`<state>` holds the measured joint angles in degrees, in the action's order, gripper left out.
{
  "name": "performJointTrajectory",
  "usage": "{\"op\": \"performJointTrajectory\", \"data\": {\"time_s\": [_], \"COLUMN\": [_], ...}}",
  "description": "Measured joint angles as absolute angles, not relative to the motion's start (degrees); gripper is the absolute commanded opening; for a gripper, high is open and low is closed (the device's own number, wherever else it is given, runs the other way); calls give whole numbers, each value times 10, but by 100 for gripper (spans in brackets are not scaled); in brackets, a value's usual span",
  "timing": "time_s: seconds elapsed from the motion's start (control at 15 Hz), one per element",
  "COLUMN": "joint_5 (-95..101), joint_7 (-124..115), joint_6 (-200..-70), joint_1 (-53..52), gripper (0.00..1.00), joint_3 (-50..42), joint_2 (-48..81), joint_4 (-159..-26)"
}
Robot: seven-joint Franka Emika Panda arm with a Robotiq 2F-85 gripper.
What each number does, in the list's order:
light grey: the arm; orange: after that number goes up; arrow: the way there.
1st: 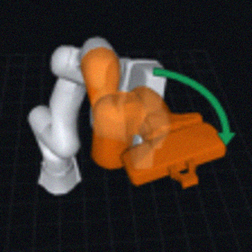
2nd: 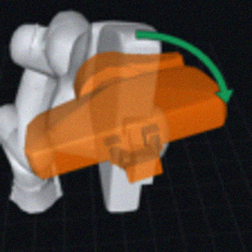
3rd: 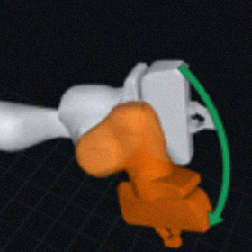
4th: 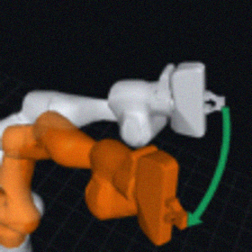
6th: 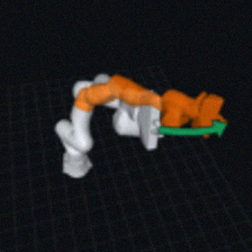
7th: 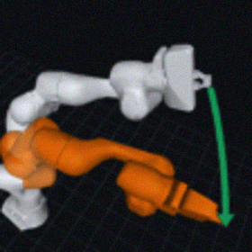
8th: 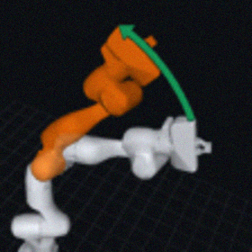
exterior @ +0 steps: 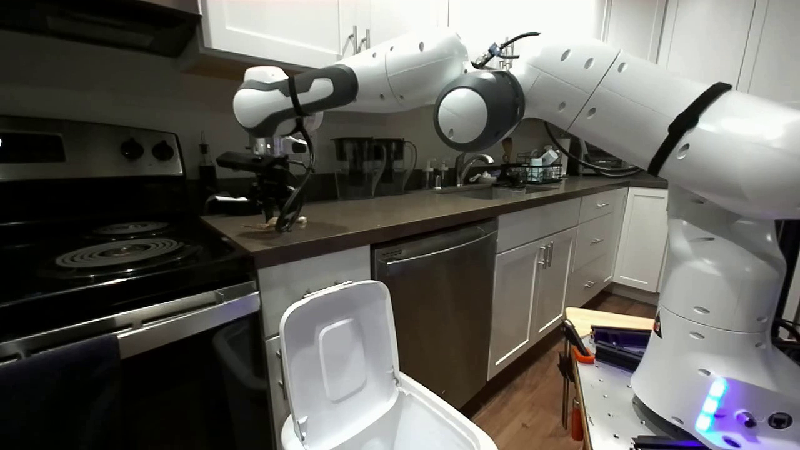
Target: Throw the object into the open bin
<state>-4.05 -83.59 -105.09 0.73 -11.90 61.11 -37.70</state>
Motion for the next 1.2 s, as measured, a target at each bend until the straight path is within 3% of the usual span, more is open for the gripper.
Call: {"op": "performJointTrajectory", "data": {"time_s": [0.53, 1.2], "joint_5": [-40, -26], "joint_7": [-831, -829], "joint_6": [-1009, -1126], "joint_1": [-39, -94], "gripper": [20, 20], "joint_3": [-115, -116], "joint_2": [549, 429], "joint_4": [-411, -654]}}
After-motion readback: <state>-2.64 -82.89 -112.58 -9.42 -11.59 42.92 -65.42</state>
